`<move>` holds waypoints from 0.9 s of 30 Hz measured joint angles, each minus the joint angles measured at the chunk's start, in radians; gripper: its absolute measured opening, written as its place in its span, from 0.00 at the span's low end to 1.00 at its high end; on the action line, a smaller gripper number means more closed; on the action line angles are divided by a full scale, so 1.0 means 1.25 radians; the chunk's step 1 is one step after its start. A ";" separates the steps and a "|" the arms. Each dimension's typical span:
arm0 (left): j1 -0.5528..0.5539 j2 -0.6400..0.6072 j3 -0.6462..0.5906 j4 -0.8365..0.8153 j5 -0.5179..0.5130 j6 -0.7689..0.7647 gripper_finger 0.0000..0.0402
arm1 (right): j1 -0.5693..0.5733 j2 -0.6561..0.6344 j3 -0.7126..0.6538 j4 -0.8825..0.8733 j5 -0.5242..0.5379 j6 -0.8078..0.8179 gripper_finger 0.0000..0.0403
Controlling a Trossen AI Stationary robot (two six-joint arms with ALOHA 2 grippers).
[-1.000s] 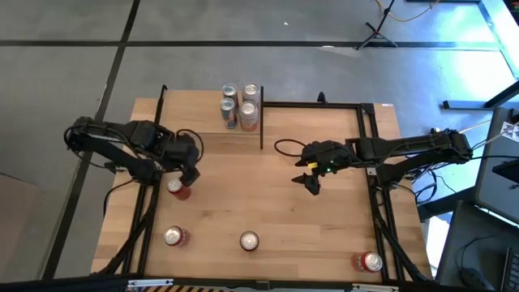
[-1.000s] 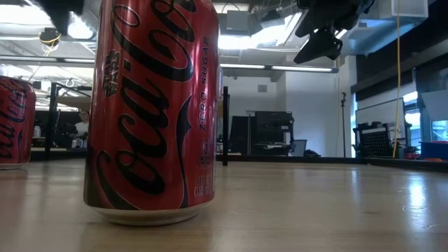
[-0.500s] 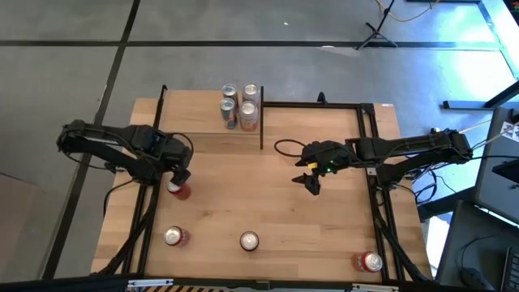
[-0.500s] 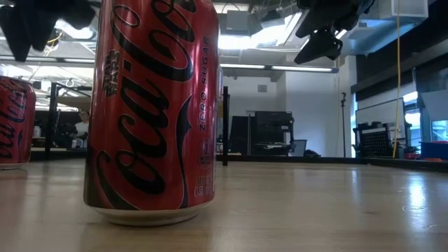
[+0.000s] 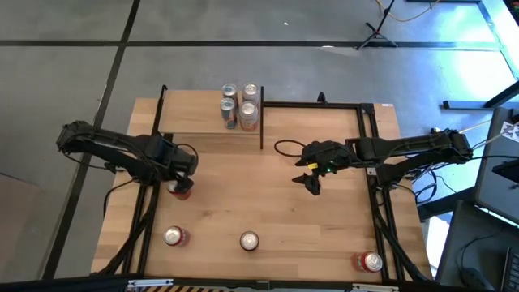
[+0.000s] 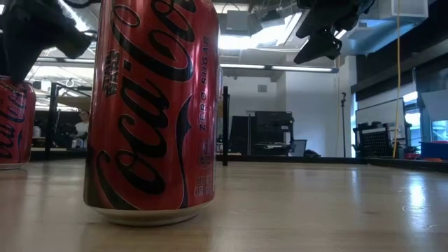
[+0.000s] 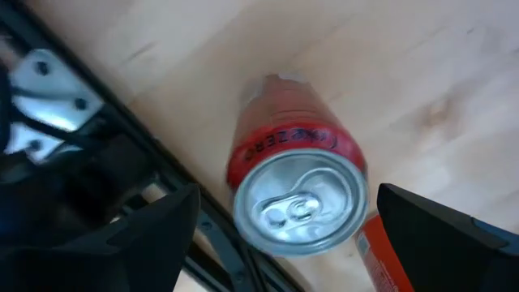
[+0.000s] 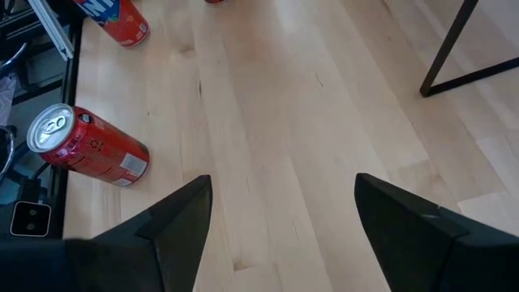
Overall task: Place canned beverage on shelf
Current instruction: Put the top red soda can on the shelf
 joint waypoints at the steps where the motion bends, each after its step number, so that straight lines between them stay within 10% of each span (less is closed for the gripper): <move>1: 0.000 0.000 -0.009 0.013 0.005 0.000 0.91 | 0.000 0.000 0.000 0.000 0.000 0.000 0.72; 27: 0.000 0.000 -0.056 0.058 0.017 0.154 0.65 | 0.000 0.000 0.000 0.000 0.022 -0.053 0.72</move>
